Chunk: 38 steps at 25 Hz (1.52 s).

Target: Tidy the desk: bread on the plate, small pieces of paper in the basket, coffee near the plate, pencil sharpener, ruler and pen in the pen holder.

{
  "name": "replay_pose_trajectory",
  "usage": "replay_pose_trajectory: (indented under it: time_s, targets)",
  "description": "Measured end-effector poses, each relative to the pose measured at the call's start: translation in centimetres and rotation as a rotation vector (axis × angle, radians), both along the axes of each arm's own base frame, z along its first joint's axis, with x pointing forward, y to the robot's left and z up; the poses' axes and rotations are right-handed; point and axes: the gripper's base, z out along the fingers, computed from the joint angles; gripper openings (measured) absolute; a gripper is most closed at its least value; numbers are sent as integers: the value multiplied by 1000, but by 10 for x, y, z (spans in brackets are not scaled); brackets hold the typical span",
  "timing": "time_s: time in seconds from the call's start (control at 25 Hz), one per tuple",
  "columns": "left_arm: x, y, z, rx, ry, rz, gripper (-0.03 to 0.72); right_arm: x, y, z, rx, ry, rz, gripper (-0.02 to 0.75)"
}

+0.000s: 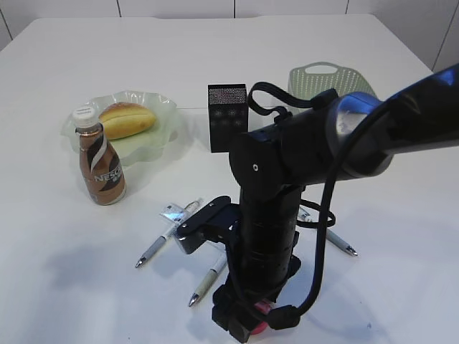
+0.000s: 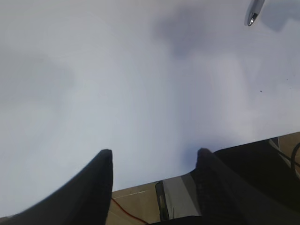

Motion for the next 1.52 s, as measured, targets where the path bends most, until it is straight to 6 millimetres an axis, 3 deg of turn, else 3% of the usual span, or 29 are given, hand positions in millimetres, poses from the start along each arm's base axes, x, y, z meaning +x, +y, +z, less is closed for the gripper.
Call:
replay_pose_trajectory:
  time_s: [1.52]
  targets:
    - [0, 0, 0, 0, 0, 0, 394, 4, 2, -4, 0, -14, 26, 594]
